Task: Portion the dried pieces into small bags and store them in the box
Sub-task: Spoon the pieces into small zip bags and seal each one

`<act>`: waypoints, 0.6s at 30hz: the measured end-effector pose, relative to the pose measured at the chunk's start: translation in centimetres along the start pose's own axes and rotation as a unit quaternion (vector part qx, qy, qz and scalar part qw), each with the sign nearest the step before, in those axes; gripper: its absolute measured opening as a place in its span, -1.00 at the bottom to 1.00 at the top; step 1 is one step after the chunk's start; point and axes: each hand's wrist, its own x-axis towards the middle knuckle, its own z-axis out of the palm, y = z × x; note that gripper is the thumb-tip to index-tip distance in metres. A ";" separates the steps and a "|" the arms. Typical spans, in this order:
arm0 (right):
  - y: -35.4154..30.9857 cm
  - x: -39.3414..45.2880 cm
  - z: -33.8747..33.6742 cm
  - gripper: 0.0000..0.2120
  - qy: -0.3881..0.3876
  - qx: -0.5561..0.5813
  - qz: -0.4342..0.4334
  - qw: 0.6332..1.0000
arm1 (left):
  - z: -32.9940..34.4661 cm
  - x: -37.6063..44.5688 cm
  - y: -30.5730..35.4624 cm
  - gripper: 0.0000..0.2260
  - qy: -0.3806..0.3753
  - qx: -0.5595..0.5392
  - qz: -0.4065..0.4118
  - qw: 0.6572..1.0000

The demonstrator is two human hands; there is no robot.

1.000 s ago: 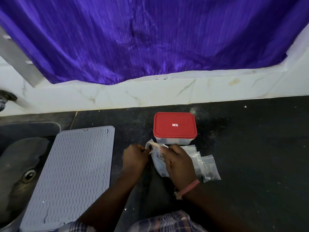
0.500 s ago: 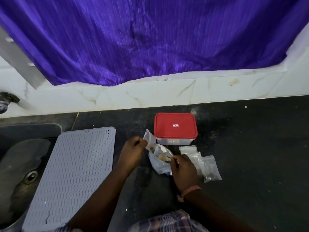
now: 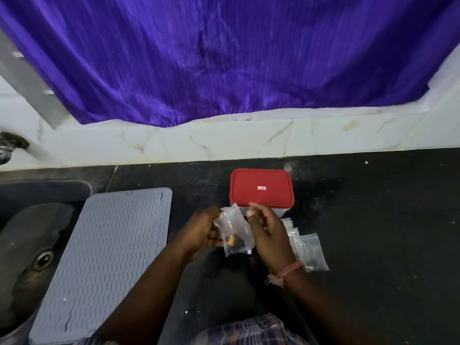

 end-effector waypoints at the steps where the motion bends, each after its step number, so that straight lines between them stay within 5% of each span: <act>1: -0.5 0.3 -0.1 -0.79 -0.022 0.052 0.026 0.998 | 0.2 0.1 0.0 -0.65 -0.007 0.029 -0.007 1.000; 6: -0.1 0.6 -0.7 -0.94 0.019 0.153 0.067 0.986 | 1.8 0.3 0.1 -0.39 -0.013 0.056 0.010 0.998; 11: 1.1 -0.3 -1.9 -0.90 0.062 0.162 0.069 0.982 | 3.2 0.1 -1.2 -0.83 -0.013 0.077 0.107 0.991; 18: 1.9 -0.9 -3.9 -0.86 0.035 0.205 0.112 0.972 | 5.8 0.3 -2.2 -0.90 0.025 0.026 0.110 0.993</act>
